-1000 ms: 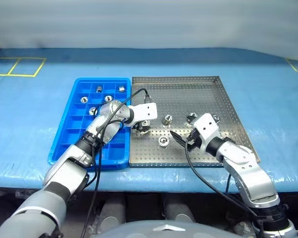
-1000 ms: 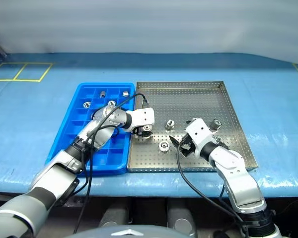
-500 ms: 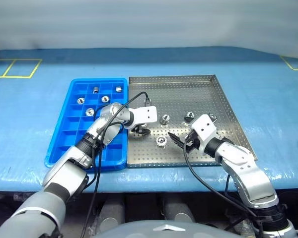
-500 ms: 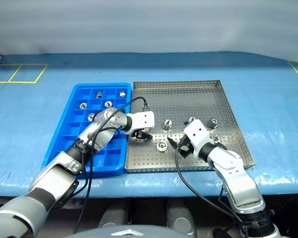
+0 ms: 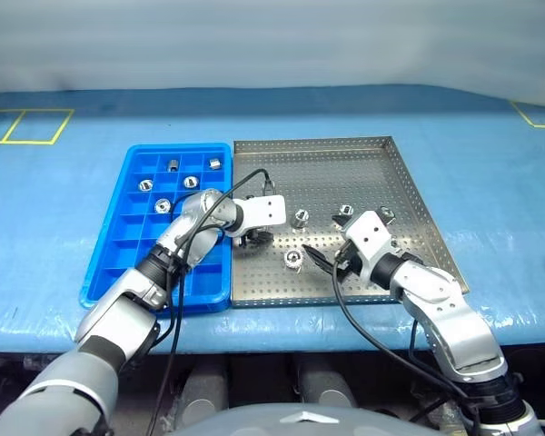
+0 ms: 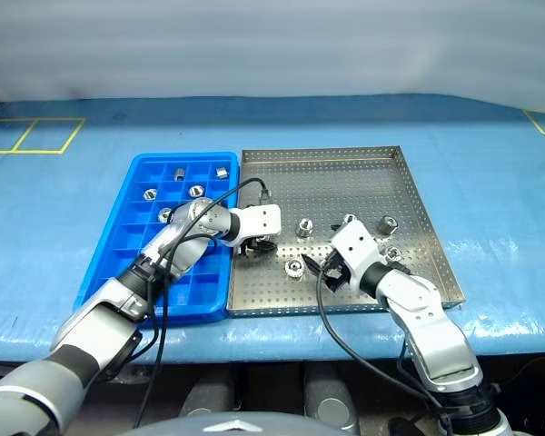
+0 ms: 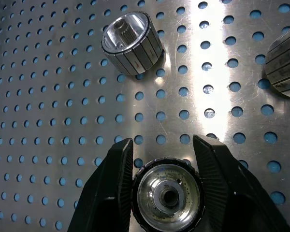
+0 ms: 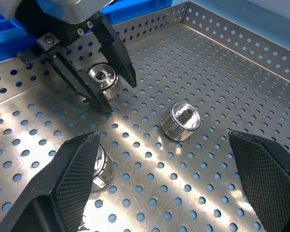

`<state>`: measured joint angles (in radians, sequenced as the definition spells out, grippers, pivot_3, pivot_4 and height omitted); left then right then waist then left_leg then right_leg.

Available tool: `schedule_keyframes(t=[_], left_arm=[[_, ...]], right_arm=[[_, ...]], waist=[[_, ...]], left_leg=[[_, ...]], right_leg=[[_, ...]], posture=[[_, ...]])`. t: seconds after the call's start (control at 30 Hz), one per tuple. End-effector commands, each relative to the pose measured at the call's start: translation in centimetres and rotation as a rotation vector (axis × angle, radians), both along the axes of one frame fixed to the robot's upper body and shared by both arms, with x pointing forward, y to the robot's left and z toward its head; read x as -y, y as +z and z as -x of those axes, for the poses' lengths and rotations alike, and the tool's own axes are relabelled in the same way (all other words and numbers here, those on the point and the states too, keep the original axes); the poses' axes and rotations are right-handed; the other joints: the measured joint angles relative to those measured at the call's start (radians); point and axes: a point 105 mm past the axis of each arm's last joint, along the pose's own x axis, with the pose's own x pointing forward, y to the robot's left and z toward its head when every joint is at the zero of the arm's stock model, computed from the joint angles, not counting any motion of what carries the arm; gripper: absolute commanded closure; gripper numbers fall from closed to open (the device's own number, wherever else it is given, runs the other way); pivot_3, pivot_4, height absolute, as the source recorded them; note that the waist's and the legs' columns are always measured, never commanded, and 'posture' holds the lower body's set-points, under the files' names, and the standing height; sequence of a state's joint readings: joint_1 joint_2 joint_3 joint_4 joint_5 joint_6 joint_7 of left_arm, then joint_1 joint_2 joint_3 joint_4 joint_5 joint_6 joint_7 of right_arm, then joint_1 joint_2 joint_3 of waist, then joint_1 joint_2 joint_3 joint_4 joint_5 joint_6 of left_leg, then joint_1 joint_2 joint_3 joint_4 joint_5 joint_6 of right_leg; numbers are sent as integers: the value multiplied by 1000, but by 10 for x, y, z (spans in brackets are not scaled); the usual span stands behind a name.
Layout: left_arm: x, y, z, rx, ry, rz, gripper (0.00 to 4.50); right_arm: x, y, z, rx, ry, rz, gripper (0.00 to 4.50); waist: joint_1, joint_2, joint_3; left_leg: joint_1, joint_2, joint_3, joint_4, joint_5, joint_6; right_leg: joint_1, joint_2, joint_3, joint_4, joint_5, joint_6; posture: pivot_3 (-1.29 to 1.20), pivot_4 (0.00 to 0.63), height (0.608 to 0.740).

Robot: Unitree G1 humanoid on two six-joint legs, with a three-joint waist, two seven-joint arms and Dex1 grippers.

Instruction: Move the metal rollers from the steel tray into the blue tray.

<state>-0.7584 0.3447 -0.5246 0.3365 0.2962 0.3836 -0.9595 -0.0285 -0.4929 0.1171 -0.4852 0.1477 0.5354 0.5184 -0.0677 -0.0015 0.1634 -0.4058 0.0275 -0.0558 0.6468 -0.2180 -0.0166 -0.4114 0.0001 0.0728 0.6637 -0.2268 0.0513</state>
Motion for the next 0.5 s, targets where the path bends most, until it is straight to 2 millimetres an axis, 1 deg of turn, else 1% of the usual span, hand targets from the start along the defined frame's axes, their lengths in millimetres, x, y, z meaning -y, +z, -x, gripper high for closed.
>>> schedule_keyframes(t=[0.03,0.13,0.23,0.4,0.5], left_arm=[[-3,13,0,-25,62,120,2840],[6,34,5,-39,74,273,2840],[8,54,12,-17,84,380,2840],[-1,70,21,35,130,445,2840],[-15,77,24,85,185,454,2840]], right_arm=[[-10,14,2,52,47,-17,0],[-13,11,3,34,67,-20,0],[-18,7,5,10,107,-21,0],[-26,4,8,-18,166,-17,0],[-31,5,8,-23,208,-23,0]], waist=[[-1,0,0],[3,0,0],[9,-2,1],[18,-2,1],[24,-2,2]], left_leg=[[0,0,0,0,0,0],[-2,0,0,0,0,0],[-6,0,-1,0,0,0],[-5,0,-2,0,0,0],[-5,0,-2,0,0,0]], right_leg=[[0,0,0,0,0,0],[-2,0,0,0,0,0],[-4,0,-1,-1,2,4],[-3,-1,-2,-1,2,4],[-3,-1,-2,-1,2,4]], posture=[[12,150,740],[26,150,740],[41,150,740],[76,150,740],[103,150,740]])
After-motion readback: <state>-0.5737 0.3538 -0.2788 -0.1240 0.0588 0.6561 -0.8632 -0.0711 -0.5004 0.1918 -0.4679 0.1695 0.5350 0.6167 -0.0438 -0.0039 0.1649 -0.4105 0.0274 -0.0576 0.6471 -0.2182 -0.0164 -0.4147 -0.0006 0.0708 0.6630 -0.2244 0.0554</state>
